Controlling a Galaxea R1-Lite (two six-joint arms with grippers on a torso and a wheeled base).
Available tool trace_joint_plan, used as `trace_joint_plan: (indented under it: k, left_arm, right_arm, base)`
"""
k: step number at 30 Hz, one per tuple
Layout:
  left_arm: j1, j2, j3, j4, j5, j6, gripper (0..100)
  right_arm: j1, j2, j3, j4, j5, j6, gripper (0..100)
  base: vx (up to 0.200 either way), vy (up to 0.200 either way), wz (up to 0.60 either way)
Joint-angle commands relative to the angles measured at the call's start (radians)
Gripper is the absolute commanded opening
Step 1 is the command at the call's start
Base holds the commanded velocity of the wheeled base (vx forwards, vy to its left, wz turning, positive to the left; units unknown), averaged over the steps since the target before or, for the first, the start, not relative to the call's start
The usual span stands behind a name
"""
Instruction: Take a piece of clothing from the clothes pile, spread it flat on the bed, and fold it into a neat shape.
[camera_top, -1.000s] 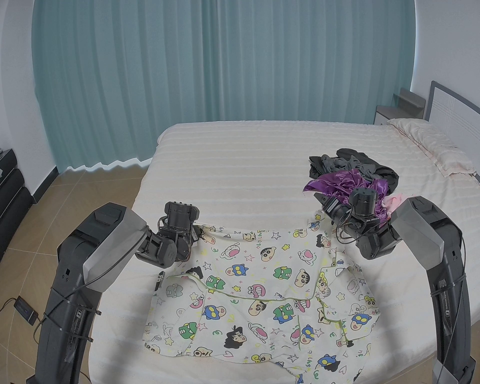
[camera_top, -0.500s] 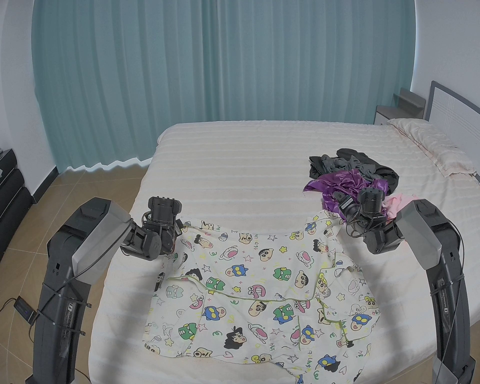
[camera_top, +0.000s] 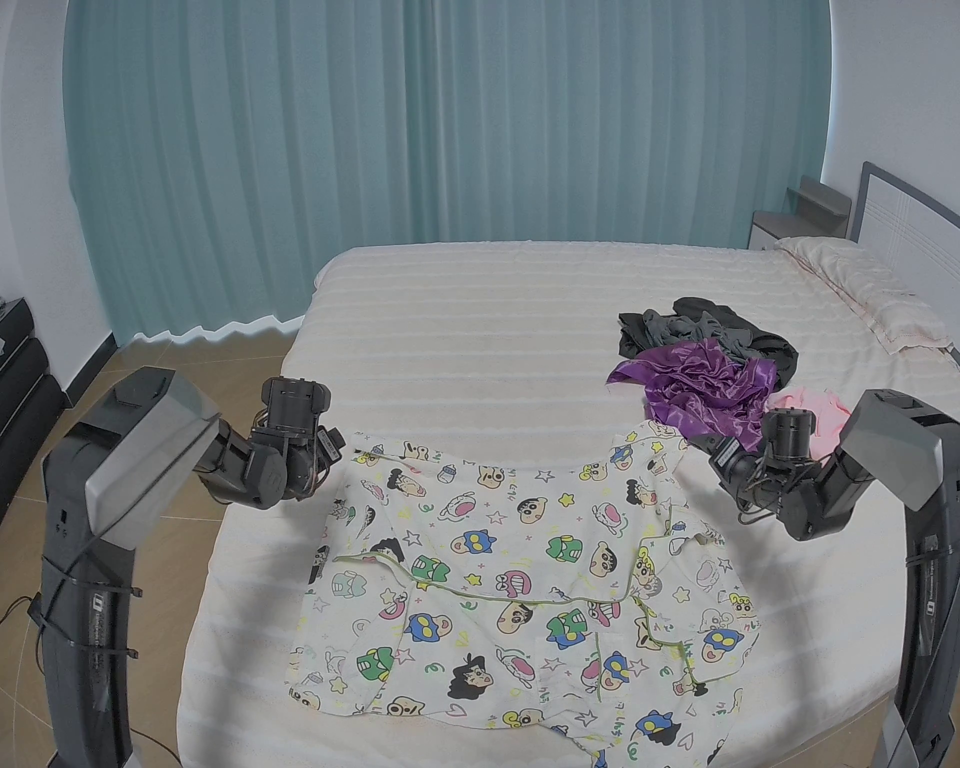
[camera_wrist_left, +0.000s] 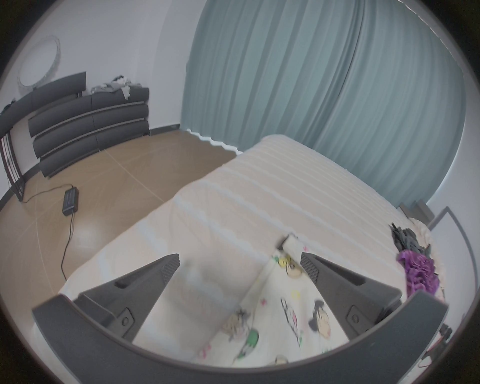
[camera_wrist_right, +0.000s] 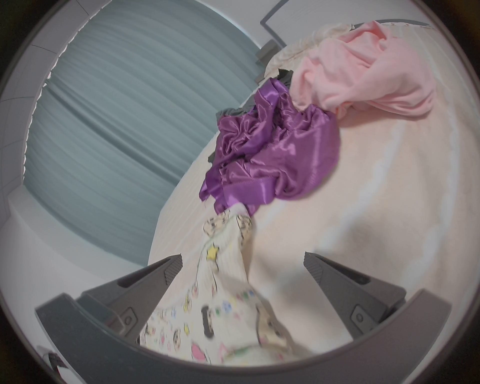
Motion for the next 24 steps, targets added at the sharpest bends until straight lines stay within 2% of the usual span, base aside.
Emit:
trace_joint_plan:
  k: [1, 3, 4, 5, 6, 7, 10, 15, 19, 24]
  left_arm:
    - [-0.009, -0.408, 0.508, -0.143, -0.225, -0.132, 100]
    - [-0.012, -0.471, 0.591, -0.169, -0.295, -0.182, 100]
    - [-0.012, -0.471, 0.591, -0.169, -0.295, -0.182, 100]
    - [-0.028, -0.520, 0.675, -0.186, -0.367, -0.223, 100]
    - [-0.029, -0.521, 0.681, -0.188, -0.372, -0.224, 100]
    - [-0.049, -0.534, 0.733, -0.201, -0.401, -0.228, 100]
    - [-0.077, -0.535, 0.796, -0.267, -0.412, -0.249, 100]
    - [-0.092, -0.520, 0.830, -0.318, -0.432, -0.310, 100]
    - [-0.085, -0.471, 0.841, -0.373, -0.485, -0.315, 100]
    - [-0.086, -0.434, 0.852, -0.435, -0.484, -0.315, 100]
  right_arm:
    - [-0.119, -0.210, 0.512, -0.239, 0.235, -0.242, 100]
    - [-0.117, -0.203, 0.618, -0.332, 0.268, -0.268, 100]
    - [-0.117, -0.203, 0.618, -0.332, 0.268, -0.268, 100]
    - [-0.113, -0.184, 0.698, -0.429, 0.293, -0.271, 100]
    - [-0.111, -0.183, 0.702, -0.435, 0.293, -0.271, 100]
    - [-0.105, -0.150, 0.734, -0.497, 0.293, -0.273, 100]
    - [-0.078, -0.069, 0.787, -0.622, 0.288, -0.277, 100]
    - [-0.059, -0.029, 0.774, -0.616, 0.287, -0.286, 100]
    - [-0.068, -0.020, 0.753, -0.616, 0.268, -0.286, 100]
    - [-0.078, 0.020, 0.708, -0.616, 0.261, -0.302, 100]
  base:
    - [0.000, 0.000, 0.00]
    - [0.000, 0.000, 0.00]
    - [0.000, 0.000, 0.00]
    - [0.000, 0.000, 0.00]
    - [0.000, 0.000, 0.00]
    - [0.000, 0.000, 0.00]
    - [0.000, 0.000, 0.00]
    - [0.000, 0.000, 0.00]
    - [0.000, 0.000, 0.00]
    - [0.000, 0.000, 0.00]
